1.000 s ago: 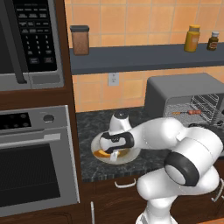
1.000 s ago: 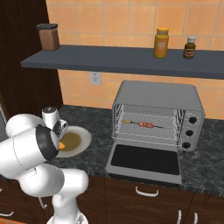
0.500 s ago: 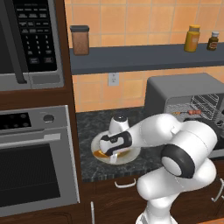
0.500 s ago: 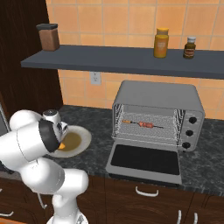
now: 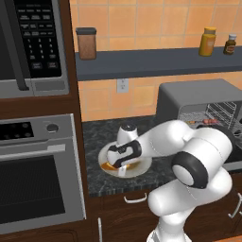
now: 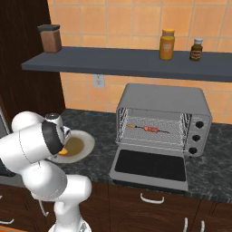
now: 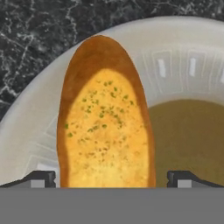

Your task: Pick up the kebab skewer and baguette bread, and place them inside the toaster oven. Close the toaster oven door and start by setting the timer.

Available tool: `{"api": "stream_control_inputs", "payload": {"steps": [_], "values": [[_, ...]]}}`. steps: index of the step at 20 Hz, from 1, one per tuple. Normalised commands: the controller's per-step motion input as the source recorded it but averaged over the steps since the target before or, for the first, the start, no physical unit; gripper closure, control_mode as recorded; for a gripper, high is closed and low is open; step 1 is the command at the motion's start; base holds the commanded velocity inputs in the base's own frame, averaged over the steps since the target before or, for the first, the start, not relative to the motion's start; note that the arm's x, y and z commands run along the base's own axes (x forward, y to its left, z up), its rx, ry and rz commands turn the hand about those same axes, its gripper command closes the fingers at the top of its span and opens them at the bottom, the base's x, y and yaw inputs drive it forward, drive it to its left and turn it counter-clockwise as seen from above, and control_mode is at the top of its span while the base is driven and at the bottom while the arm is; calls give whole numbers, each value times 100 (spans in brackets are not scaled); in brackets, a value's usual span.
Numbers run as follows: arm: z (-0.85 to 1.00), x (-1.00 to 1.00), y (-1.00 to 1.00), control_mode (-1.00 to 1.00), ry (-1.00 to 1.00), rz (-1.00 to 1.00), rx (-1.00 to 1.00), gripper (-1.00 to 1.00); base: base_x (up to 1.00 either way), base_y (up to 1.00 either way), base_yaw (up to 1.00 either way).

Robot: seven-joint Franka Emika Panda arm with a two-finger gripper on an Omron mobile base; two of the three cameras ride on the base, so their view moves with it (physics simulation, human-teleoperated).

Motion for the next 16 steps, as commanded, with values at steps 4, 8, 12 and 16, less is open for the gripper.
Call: {"api": "stream_control_inputs", "payload": {"steps": [4,8,12,16], "values": [[-33,0,0,-100,-2,0,0,-100,0,0,0],[-36,0,2,-100,-1,0,0,-100,0,0,0],[-47,0,0,-100,-3,0,0,100,0,0,0],[-22,0,0,-100,-2,0,0,100,0,0,0]]}}
